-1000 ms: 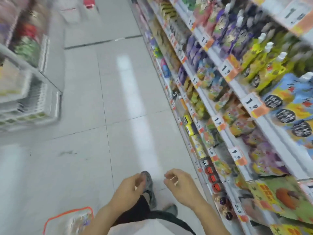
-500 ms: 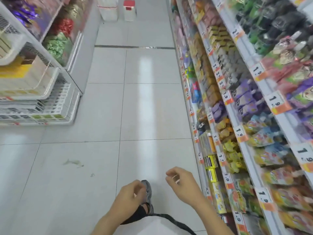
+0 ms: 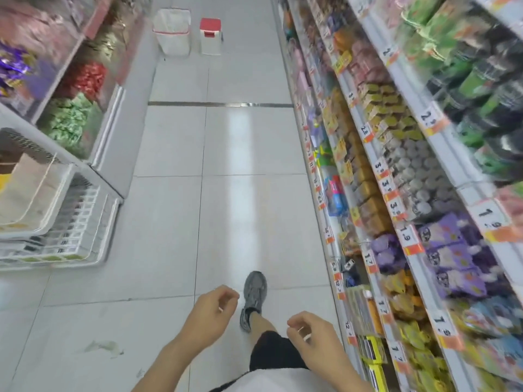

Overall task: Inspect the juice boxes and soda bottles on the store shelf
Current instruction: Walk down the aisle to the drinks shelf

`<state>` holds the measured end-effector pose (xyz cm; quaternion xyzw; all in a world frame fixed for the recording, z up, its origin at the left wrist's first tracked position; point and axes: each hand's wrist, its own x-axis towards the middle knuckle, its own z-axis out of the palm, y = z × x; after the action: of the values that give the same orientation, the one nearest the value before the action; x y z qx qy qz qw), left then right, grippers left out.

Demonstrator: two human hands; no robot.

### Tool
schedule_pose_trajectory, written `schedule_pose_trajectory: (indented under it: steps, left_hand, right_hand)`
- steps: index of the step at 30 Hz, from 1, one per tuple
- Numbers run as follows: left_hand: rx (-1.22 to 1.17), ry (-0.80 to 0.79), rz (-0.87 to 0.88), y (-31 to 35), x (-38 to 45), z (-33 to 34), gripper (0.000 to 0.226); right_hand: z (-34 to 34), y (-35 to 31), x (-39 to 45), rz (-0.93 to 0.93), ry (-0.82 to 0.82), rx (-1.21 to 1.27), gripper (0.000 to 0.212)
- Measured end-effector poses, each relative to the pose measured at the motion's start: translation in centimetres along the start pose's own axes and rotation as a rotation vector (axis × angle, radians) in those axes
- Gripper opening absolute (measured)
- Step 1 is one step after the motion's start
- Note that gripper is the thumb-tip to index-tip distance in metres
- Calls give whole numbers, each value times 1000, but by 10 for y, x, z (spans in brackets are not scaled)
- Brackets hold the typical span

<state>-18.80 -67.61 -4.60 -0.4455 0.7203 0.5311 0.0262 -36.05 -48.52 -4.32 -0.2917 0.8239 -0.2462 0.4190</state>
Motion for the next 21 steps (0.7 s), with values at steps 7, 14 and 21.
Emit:
schedule_pose_trajectory:
  steps: [7, 14, 21]
  left_hand:
    - [-13, 72, -78, 59, 128, -83, 11]
    - [-64, 139, -179, 89, 254, -168, 14]
    - [-76, 127, -119, 137, 434, -275, 11]
  right_hand:
    - [-76, -110, 188, -132, -55, -31, 6]
    - [-136, -245, 377, -233, -100, -47, 10]
    - [-171, -356, 552, -237, -83, -120, 11]
